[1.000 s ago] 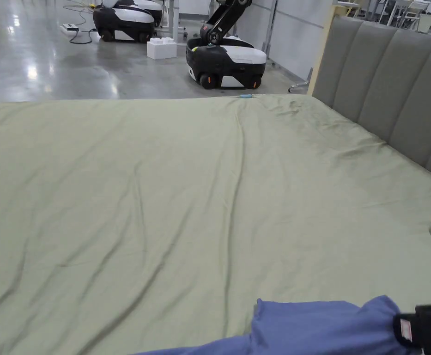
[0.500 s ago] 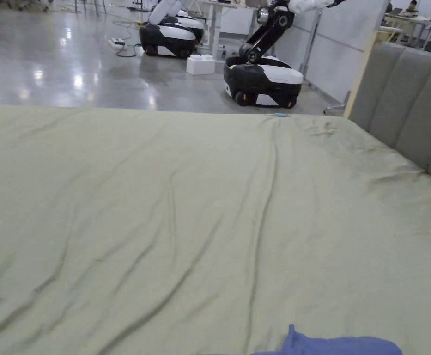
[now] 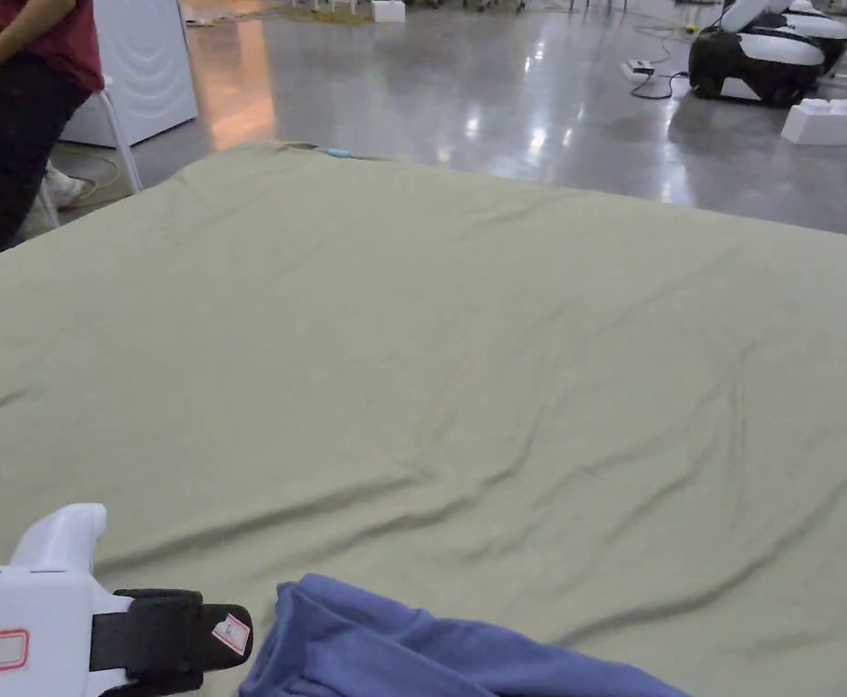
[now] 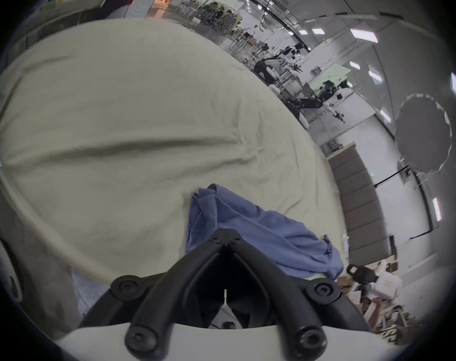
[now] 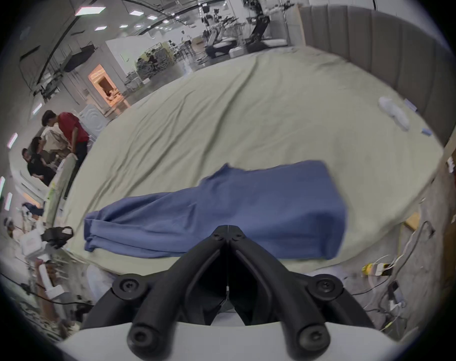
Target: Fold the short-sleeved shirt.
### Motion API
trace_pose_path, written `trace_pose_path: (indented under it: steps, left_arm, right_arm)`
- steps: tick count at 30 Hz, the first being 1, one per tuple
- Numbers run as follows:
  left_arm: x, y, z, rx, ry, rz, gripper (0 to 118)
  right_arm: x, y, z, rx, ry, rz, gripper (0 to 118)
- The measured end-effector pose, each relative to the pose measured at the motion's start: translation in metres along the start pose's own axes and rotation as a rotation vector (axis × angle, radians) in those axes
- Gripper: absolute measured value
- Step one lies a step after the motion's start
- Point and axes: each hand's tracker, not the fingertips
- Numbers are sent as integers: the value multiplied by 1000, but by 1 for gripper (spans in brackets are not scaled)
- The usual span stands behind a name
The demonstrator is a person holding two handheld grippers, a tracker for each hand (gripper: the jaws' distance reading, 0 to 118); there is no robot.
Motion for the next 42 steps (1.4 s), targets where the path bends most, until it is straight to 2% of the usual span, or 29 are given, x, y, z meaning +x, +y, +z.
trace_pose_path:
  steps: [3, 4, 5, 6, 7, 8, 10, 13, 14, 15, 16, 17, 18, 20, 21, 23, 26, 29, 33, 38, 40, 42]
  left_arm:
    - [-26, 18, -17, -27, -123, 34, 1]
    - [-39, 26, -24, -62, -189, 60, 17]
    - [-51, 30, -32, -103, -237, 87, 63]
    - [-64, 33, -41, -157, -296, 113, 94]
    - [-72, 35, -47, -205, -359, 143, 101]
    - [-83, 36, -55, -238, -404, 201, 101]
    - [-94, 36, -75, -299, -403, 278, 100]
    - [-94, 42, -87, -315, -521, 242, 96]
    - [-90, 44, -95, -332, -506, 199, 90]
    - [-81, 44, -101, -334, -514, 173, 79]
    - [-71, 40, -112, -328, -493, 175, 64]
    - [-63, 33, -124, -332, -477, 182, 30]
    - [-56, 27, -136, -347, -459, 186, 14]
    - [-47, 16, -149, -392, -412, 250, 14]
    - [-46, 17, -147, -362, -499, 284, 14]
    - [-56, 21, -141, -354, -470, 299, 14]
    - [-75, 24, -119, -308, -457, 361, 14]
    - [-93, 26, -89, -241, -525, 478, 13]
    - [-90, 32, -50, -163, -513, 389, 12]
    - [-79, 32, -33, -146, -539, 398, 12]
    - [-69, 33, -31, -203, -460, 377, 12]
    - [-72, 38, -15, -138, -419, 336, 12]
  right_arm:
    - [-2, 4, -7, -10, 18, -34, 2]
    - [-6, 5, -3, -9, 7, -25, 2]
    - [-9, 6, -3, -15, -8, -12, 2]
    - [-12, 7, -2, -17, -21, -4, 2]
    - [-15, 7, -1, -17, -27, -2, 2]
    - [-19, 7, 2, -20, -33, -3, 2]
    - [-26, 8, 2, -30, -46, -9, 2]
    - [-40, 10, 2, -41, -45, -9, 2]
    - [-45, 11, 0, -49, -39, -6, 2]
    - [-49, 13, -1, -56, -30, -2, 2]
    - [-55, 14, -3, -66, -17, 6, 2]
    - [-60, 16, -5, -72, -7, 13, 2]
    - [-64, 18, -7, -78, 2, 24, 2]
    - [-71, 21, -9, -87, 18, 45, 2]
    - [-73, 21, -9, -88, 22, 53, 2]
    - [-74, 22, -7, -90, 26, 64, 2]
    - [-70, 25, -3, -80, 12, 61, 2]
    - [-64, 26, 2, -65, -6, 41, 2]
    - [-58, 27, 5, -52, -8, 16, 2]
    - [-50, 29, 5, -39, 5, -11, 2]
    - [-49, 30, 4, -37, 8, -29, 2]
    - [-48, 29, 5, -33, 2, -30, 2]
